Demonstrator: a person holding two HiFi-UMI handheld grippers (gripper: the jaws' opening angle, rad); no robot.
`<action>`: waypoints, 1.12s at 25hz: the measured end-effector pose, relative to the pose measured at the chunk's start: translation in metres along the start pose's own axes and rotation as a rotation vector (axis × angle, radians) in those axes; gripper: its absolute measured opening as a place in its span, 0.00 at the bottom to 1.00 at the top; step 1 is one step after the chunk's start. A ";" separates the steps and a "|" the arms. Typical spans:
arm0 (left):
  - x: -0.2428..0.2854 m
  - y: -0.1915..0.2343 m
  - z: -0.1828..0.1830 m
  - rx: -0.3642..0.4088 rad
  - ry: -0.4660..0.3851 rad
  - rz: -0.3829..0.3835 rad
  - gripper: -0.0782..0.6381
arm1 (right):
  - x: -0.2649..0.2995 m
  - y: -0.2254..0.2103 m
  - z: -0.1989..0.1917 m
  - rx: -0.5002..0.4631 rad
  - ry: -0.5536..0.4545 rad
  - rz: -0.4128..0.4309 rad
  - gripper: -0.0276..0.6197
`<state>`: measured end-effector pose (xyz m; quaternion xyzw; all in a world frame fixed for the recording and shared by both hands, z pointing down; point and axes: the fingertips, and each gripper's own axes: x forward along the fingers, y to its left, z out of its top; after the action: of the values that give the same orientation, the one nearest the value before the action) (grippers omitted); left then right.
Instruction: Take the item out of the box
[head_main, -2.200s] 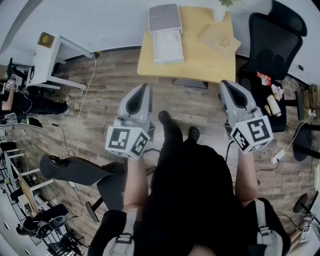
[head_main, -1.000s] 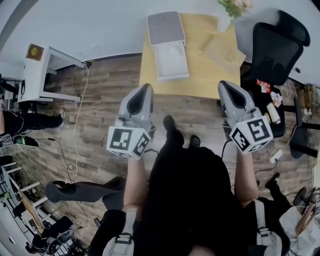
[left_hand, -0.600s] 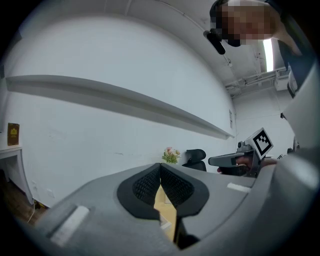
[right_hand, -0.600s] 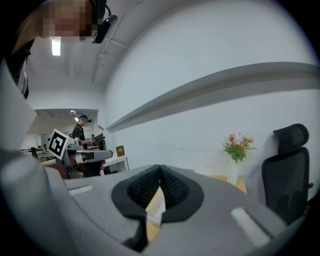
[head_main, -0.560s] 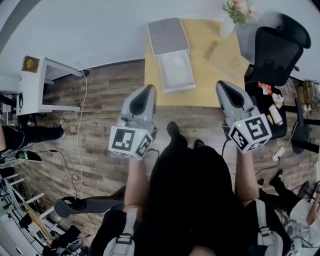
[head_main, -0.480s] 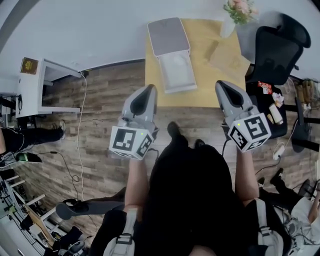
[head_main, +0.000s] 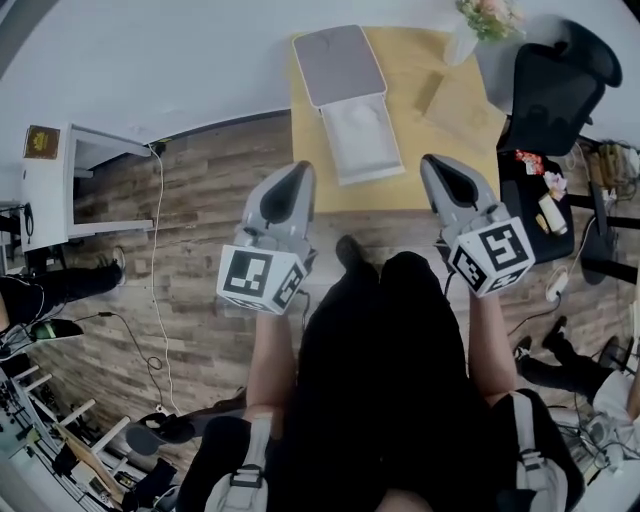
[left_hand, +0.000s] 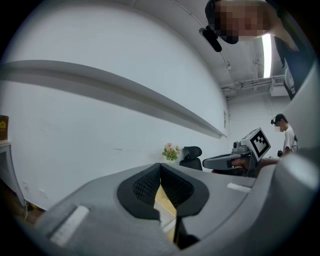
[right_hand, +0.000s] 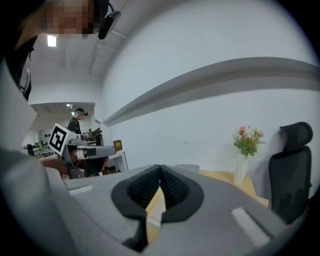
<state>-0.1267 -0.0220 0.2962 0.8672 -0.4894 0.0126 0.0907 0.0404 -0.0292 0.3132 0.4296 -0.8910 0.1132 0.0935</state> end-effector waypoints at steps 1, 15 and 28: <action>0.002 0.002 -0.001 -0.003 0.001 -0.003 0.12 | 0.003 0.001 -0.002 -0.003 0.009 -0.005 0.05; 0.028 0.014 -0.033 -0.049 0.060 -0.014 0.12 | 0.043 -0.014 -0.047 -0.005 0.157 -0.007 0.05; 0.073 0.054 -0.018 -0.033 0.089 0.032 0.12 | 0.128 -0.042 -0.079 -0.050 0.309 0.052 0.05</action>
<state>-0.1330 -0.1080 0.3302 0.8562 -0.4990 0.0445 0.1266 0.0006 -0.1273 0.4274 0.3815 -0.8793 0.1582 0.2372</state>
